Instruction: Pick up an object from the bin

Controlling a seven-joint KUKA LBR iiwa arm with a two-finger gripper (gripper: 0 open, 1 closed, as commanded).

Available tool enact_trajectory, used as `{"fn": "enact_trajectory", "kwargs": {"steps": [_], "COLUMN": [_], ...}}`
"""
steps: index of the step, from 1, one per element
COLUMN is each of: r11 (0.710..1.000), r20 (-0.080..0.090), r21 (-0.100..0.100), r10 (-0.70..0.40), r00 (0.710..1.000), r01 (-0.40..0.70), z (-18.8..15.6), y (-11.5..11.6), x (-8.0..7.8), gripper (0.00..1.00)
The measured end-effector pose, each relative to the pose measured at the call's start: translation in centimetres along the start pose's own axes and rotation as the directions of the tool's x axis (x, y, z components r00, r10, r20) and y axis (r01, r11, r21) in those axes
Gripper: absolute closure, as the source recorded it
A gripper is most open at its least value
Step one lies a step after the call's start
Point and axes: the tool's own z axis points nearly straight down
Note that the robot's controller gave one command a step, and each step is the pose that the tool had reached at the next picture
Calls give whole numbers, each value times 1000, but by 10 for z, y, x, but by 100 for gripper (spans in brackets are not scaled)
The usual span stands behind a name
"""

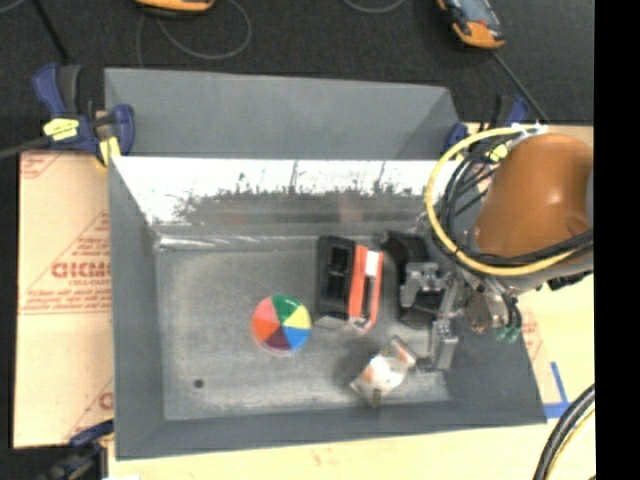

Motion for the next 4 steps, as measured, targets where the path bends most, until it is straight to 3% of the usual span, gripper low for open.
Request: {"fn": "enact_trajectory", "kwargs": {"steps": [1, 2, 3, 4], "r11": [1000, 986, 972, 894], "r20": [9, 10, 4, 7], "r21": [1, 3, 1, 4], "r10": [-3, -166, -235, -448], "r00": [1000, 986, 972, 894], "r01": [3, 166, 235, 448], "z": [-5, 38, 59, 84], "y": [0, 4, 5, 6], "x": [-2, 3, 20, 17], "gripper": [0, 0, 0, 0]}}
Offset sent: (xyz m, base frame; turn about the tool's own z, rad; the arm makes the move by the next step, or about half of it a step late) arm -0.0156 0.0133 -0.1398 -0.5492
